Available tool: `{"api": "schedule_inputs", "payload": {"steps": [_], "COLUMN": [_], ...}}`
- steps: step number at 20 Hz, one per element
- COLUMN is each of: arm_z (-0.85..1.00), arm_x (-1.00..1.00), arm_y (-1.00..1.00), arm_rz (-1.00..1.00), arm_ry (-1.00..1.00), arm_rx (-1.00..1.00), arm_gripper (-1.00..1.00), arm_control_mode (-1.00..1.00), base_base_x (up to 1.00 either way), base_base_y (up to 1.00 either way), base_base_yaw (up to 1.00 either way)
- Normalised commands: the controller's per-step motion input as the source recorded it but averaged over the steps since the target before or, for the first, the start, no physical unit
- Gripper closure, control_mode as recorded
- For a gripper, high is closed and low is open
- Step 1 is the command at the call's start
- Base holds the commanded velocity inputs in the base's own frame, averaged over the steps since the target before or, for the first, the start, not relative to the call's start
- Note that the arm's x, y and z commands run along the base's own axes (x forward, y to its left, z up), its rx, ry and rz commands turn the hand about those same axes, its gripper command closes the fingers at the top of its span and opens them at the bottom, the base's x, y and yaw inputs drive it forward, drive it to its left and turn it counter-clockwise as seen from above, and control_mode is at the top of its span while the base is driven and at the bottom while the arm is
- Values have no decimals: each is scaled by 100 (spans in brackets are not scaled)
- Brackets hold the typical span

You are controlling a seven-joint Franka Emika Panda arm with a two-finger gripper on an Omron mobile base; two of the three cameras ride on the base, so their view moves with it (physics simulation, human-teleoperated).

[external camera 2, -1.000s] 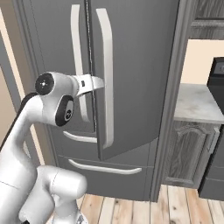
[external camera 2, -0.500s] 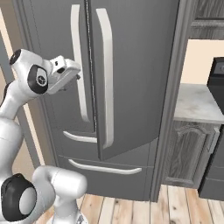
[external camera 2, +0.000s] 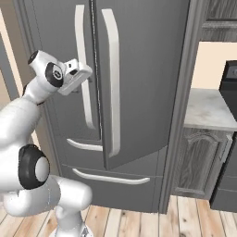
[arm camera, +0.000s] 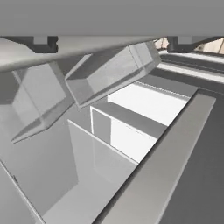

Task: There is a bowl on the dining counter. Grab a lemon wedge from the fridge and place it in the bowl. Then get the liquor bottle and glass cup from the cabinet and place them next to the bowl.

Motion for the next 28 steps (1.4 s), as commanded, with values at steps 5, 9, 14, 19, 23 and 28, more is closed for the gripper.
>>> {"api": "schedule_inputs", "payload": {"steps": [5,9,14,19,23,28], "arm_z": [-17,-13,-5,-3,-2,0], "arm_x": [79,55,8,-18,-38,-49], "arm_y": [-40,-64,-78,-93,-98,-100], "arm_rz": [0,0,0,-5,-9,-14], "arm_ry": [0,0,0,0,0,0], "arm_rx": [1,1,1,4,5,8], "arm_gripper": [-100,-100,-100,-100,-100,-100], "arm_control_mode": [-100,-100,-100,-100,-100,-100], "base_base_x": [0,0,0,0,0,0], "base_base_y": [0,0,0,0,0,0], "base_base_yaw": [0,0,0,0,0,0]}}
